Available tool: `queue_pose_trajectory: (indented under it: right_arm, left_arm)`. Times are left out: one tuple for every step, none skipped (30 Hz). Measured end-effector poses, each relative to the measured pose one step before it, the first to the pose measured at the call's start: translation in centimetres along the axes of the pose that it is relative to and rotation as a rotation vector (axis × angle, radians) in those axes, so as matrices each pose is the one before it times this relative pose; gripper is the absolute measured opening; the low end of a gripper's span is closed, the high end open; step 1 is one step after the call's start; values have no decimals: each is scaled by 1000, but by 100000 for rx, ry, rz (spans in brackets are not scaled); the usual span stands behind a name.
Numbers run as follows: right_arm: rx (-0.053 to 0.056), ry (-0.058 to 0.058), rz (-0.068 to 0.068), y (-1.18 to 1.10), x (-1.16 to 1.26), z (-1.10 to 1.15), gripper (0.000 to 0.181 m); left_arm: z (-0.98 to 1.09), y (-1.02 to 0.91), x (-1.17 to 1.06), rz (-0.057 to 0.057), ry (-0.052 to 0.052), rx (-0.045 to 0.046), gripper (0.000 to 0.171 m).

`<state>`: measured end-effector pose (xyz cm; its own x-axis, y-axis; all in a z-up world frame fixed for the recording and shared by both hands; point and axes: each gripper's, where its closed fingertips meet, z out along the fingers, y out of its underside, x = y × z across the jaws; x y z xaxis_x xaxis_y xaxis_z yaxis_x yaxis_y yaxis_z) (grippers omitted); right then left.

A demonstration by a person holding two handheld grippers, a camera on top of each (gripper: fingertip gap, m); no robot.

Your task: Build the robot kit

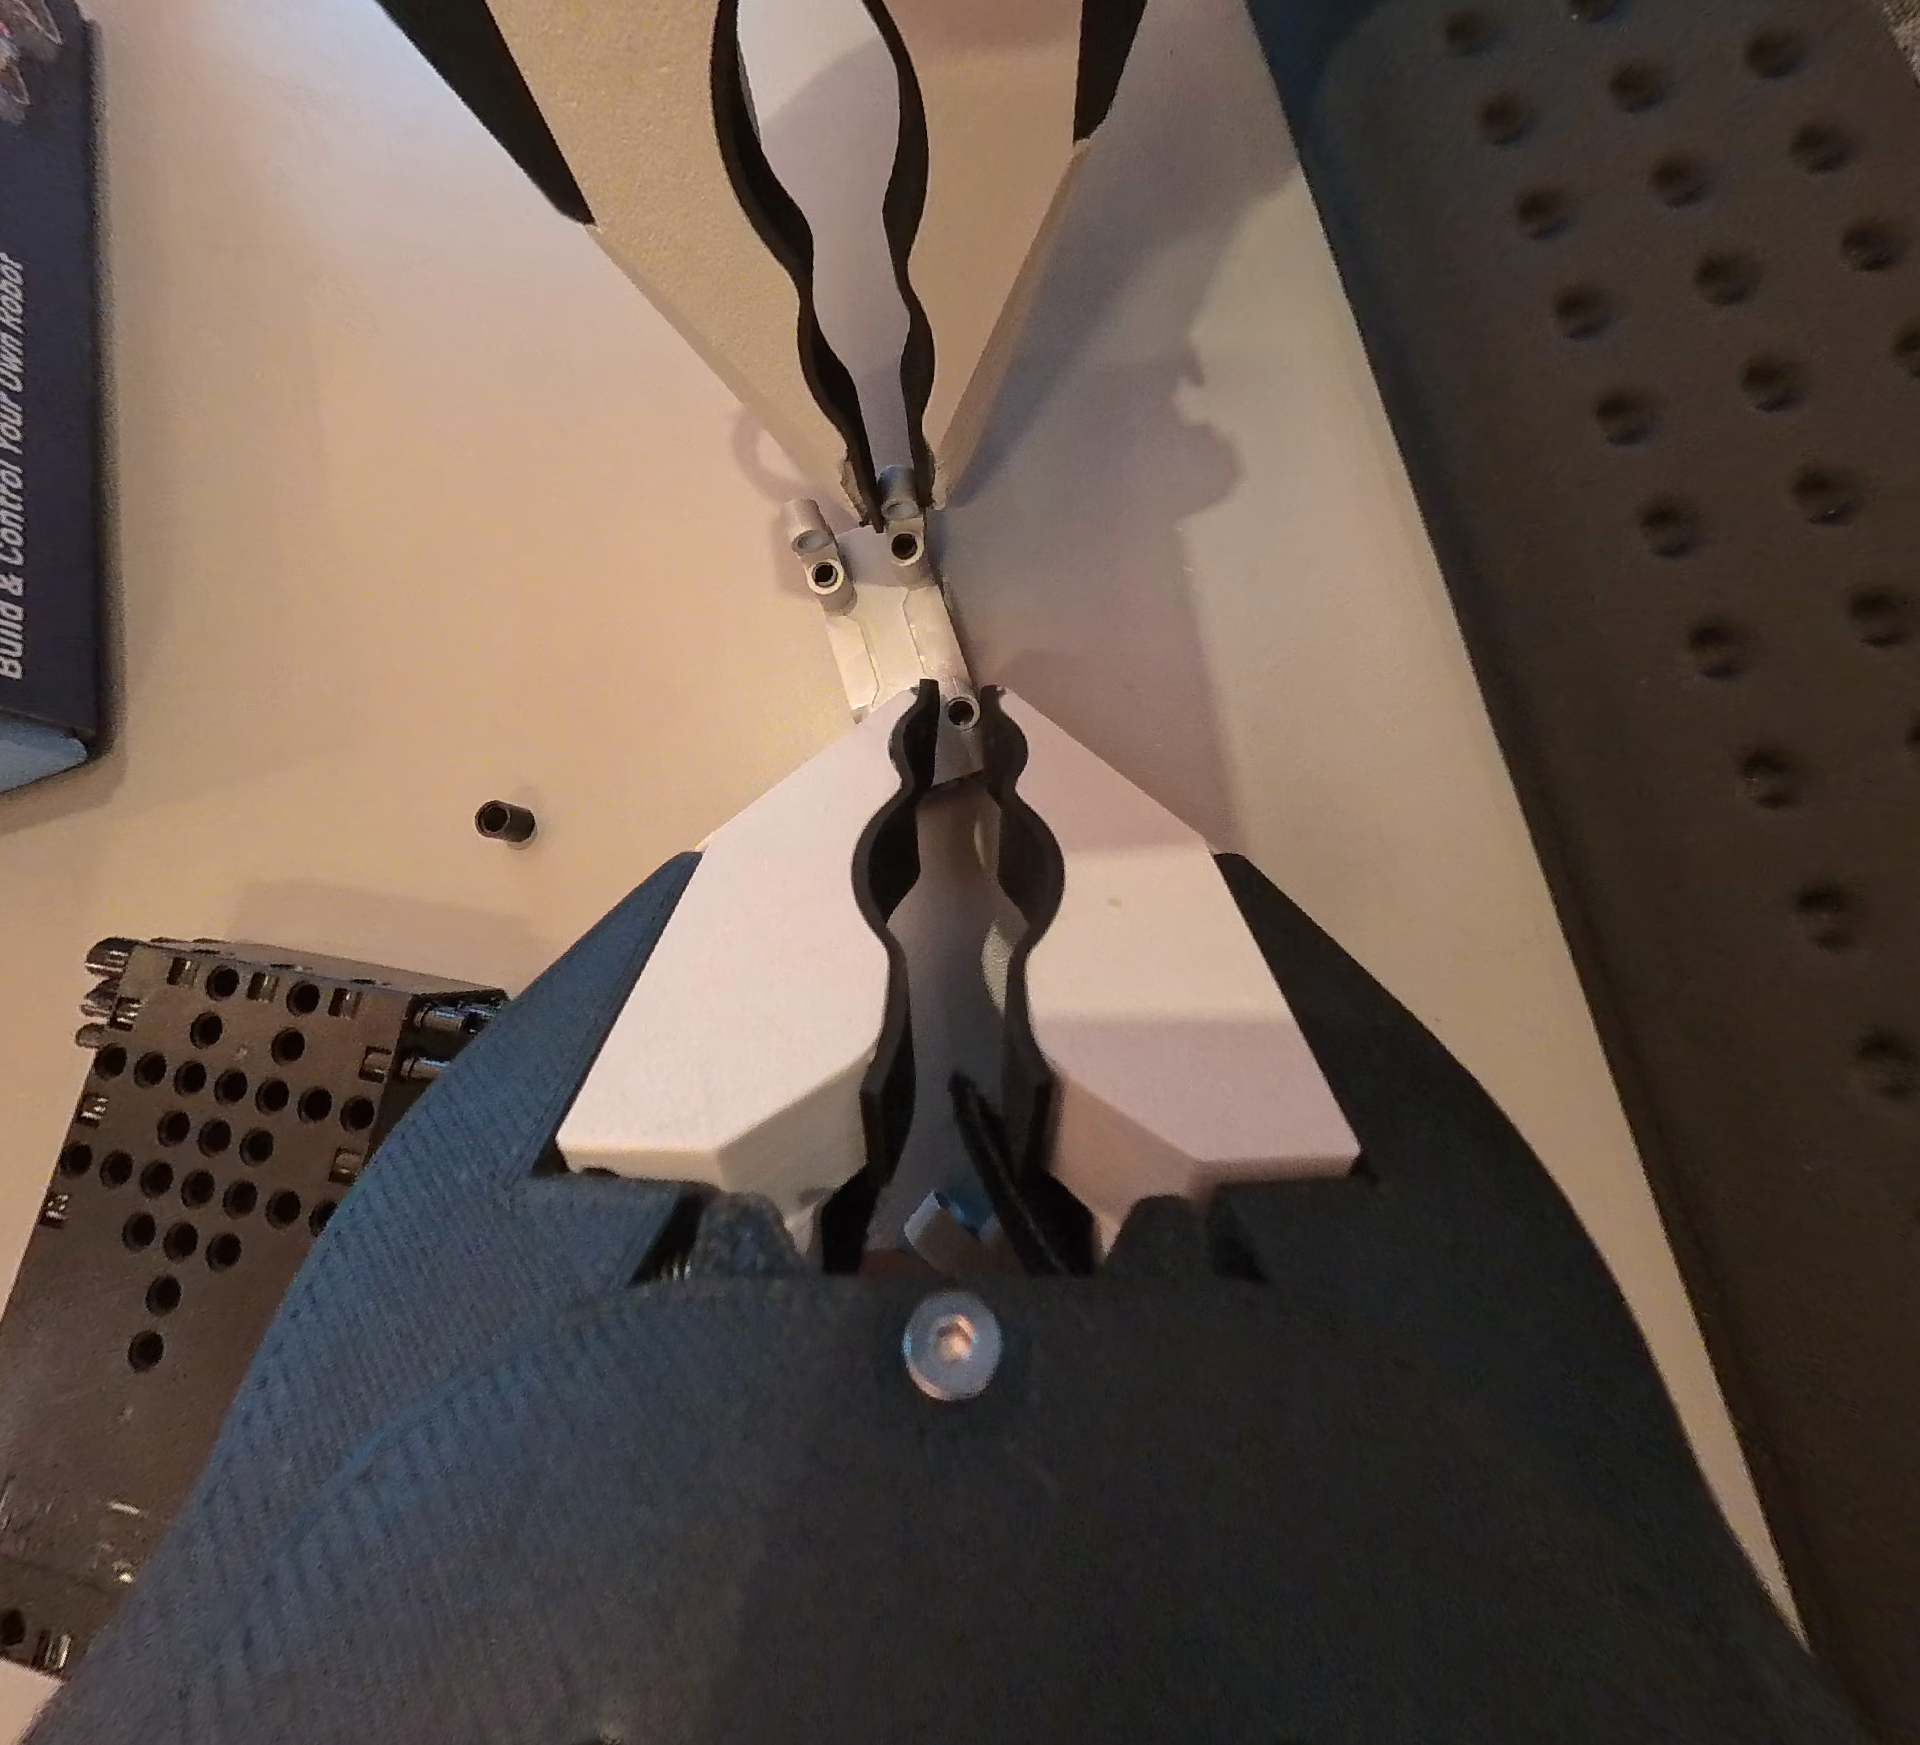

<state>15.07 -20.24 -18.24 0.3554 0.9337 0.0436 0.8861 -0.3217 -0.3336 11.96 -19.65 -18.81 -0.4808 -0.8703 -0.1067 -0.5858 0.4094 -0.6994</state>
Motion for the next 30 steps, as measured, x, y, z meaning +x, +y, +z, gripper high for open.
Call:
queue_pose_trajectory:
  right_arm:
    - [1338,-528,729,-129,55,-154,6]
    - [2667,46,1186,-268,117,-352,9]
    - [3841,1590,1190,-387,304,-510,16]
    - [3364,1971,1359,-281,354,-499,27]
    - [3152,1892,1406,-252,320,-418,37]
    - [2648,3471,1898,-154,582,-252,48]
    - [-326,1694,1508,245,312,147,56]
    - [-1486,191,623,374,66,478,58]
    - [-450,-1218,-185,183,-159,657,57]
    - [565,-2277,-136,5,-261,657,54]
    - [779,-1993,149,-15,-130,548,47]
    - [375,-928,164,34,59,434,42]
    - [-254,-1773,241,131,-113,345,36]
    - [-1296,-2174,141,303,-231,262,27]
    - [-88,-651,152,143,-71,150,26]
    - [659,-145,542,0,-46,19,26]
    - [283,193,140,11,-77,-7,25]
    - [182,612,571,6,-26,-4,25]
    - [270,-42,1607,16,-109,-12,25]
    - [215,-1,709,77,-133,-43,24]
    - [607,430,1027,33,-53,-23,24]
    - [865,268,1596,-9,-60,-4,24]
    - [665,747,968,0,-29,-6,24]
    - [356,683,1233,8,-45,-7,24]
    - [84,1066,1496,25,3,-26,24]
    - [-16,2266,2210,36,175,-69,24]
    - [-188,3217,2883,111,312,-147,24]
    - [-214,1901,2846,187,82,-165,24]
    - [-873,1170,2728,342,-44,-133,24]
    - [-461,2508,2237,334,131,-142,24]
  left_arm:
    - [-7,5,-25,166,-348,356,6]
    - [-52,71,-8,-109,-63,-255,6]
    - [-75,54,21,-153,145,-281,7]
    - [-60,55,-3,275,-17,-163,7]
    - [-22,36,-3,502,-24,136,7]
    - [0,-14,12,-75,322,293,8]
    - [2,-4,-1,87,380,133,7]
    - [-3,-3,-7,464,210,93,7]
    - [7,-1,-10,341,117,132,7]
    - [8,-18,20,85,250,156,7]
    - [7,-10,47,305,188,158,7]
    - [3,-1,32,316,25,58,8]
    - [-12,13,23,45,-5,-72,8]
    - [-17,19,-28,-81,-196,-230,8]
    - [-30,35,-23,-146,-106,-243,7]
    - [-21,14,-17,-228,79,5,6]
    - [-5,-5,19,-203,308,227,6]
    - [-4,-4,-3,-300,322,267,6]
    - [-13,-1,3,-326,390,151,5]
    - [-23,6,72,-211,750,123,6]
    - [1,8,4,-38,91,92,6]
    - [5,1,-4,162,-149,66,7]
    - [-20,12,-4,24,-45,-97,7]
    - [-14,21,-2,229,-217,-190,7]
    - [-35,37,-83,590,-831,-405,8]
    - [-48,60,-165,394,-1169,-460,9]
    - [-93,23,-155,101,-844,-150,10]
    - [-182,-67,-191,-219,-925,299,13]
    - [-251,-137,-288,-534,-1322,407,16]
    - [-336,-213,-307,-291,-1449,609,17]
